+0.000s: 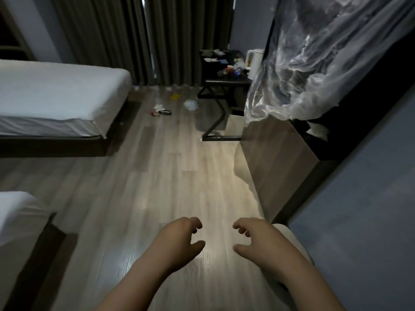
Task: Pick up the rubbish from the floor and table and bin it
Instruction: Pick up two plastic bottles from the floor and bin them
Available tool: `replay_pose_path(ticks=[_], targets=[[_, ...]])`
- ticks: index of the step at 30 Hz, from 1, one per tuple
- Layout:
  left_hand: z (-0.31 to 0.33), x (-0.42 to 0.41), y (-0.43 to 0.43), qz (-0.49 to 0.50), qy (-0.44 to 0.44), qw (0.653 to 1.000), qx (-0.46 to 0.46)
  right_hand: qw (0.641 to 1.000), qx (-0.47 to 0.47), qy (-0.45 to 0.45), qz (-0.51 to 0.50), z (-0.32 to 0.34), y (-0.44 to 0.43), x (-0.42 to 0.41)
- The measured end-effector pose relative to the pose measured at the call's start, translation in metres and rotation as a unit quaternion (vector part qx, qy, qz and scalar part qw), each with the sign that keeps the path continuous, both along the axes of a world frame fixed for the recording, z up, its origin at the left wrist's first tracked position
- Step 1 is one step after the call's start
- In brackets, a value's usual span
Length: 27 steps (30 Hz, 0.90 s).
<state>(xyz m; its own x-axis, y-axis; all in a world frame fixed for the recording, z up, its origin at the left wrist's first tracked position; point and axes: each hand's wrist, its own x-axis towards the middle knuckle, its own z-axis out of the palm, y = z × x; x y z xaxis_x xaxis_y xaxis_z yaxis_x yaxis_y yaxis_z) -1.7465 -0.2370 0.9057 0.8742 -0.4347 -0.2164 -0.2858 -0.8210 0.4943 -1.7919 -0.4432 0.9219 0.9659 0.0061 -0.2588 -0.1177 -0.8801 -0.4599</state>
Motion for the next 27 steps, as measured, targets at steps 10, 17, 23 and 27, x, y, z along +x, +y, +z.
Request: replay_pose_path(ticks=[10, 17, 23, 27], targets=[[-0.003, 0.131, 0.035, 0.09, 0.01, 0.996, -0.009, 0.997, -0.008, -0.006, 0.072, -0.005, 0.028, 0.164], [0.022, 0.254, 0.054, 0.143, -0.005, 0.989, 0.024, 0.994, 0.027, -0.021, 0.106, 0.006, 0.044, 0.309], [0.031, 0.343, 0.07, 0.176, -0.013, 0.984, 0.008, 0.991, 0.026, -0.025, 0.131, 0.013, 0.057, 0.41], [0.026, 0.399, 0.089, 0.193, -0.005, 0.981, -0.005, 0.989, 0.019, -0.02, 0.143, 0.011, 0.074, 0.469]])
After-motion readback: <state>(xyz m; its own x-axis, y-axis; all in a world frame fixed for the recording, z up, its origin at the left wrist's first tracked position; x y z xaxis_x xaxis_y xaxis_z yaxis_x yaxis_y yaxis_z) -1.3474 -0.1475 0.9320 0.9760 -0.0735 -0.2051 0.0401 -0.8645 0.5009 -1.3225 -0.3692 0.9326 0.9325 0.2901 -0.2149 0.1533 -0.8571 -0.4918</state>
